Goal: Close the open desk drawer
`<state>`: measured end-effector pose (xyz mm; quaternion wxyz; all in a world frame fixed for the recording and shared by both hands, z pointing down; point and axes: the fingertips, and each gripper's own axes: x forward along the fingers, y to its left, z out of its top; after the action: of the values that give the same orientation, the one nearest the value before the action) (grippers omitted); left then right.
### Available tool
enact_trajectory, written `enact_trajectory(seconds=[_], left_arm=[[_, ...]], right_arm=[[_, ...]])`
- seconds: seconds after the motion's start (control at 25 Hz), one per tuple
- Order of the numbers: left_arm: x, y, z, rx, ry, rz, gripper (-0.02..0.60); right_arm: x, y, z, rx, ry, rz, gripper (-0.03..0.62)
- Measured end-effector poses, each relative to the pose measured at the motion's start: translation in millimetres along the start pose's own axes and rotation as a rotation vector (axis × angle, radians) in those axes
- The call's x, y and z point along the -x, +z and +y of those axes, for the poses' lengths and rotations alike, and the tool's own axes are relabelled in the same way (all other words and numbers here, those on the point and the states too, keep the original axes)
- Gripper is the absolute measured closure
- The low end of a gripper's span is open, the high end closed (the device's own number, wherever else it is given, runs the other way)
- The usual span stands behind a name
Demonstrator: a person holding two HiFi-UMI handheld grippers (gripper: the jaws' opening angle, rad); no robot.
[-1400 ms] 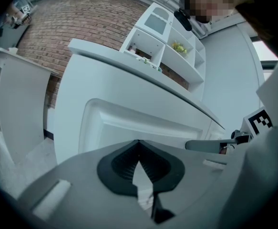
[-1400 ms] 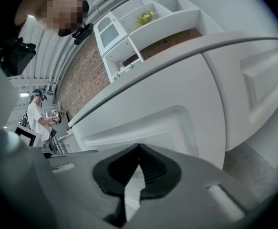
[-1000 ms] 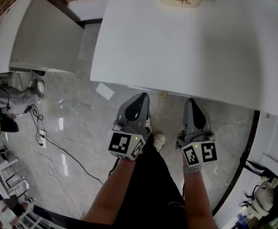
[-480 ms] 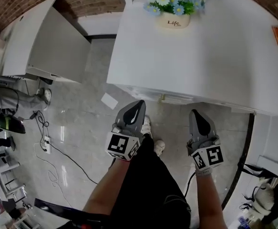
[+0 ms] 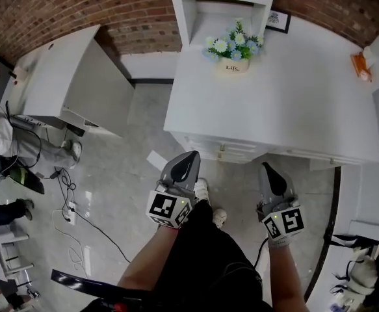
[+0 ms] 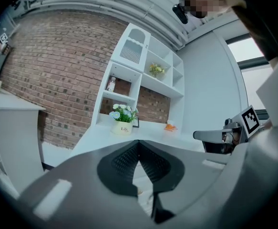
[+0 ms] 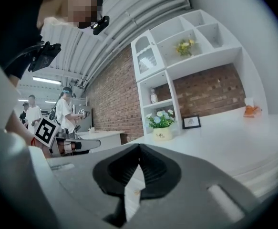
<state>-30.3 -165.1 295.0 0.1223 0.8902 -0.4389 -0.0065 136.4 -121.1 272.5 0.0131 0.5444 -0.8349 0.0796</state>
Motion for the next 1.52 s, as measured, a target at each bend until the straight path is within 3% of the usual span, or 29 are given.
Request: enact_trajectory(seconds=[0.52, 0.72, 1.0, 1.52], left_arm=[[44.9, 72.9, -3.9, 0.016, 0.049, -0.079, 0.580], [58.5, 90.4, -8.6, -0.018, 0.035, -0.089, 0.580], [81.7, 120.5, 6.4, -0.020, 0.080, -0.121, 0.580], [85.0, 129.8, 4.0, -0.018, 0.080, -0.112, 0.578]], right_arm=[[44.3, 62.9, 3.9, 0.010, -0.048, -0.033, 0.595], [61.0, 80.1, 6.8, -0.002, -0.061, -0.057, 0.594], [81.2, 100.3, 8.4, -0.002, -0.058, -0.050, 0.594], [83.9, 109.2, 10.4, 0.023, -0.059, -0.059, 0.594]])
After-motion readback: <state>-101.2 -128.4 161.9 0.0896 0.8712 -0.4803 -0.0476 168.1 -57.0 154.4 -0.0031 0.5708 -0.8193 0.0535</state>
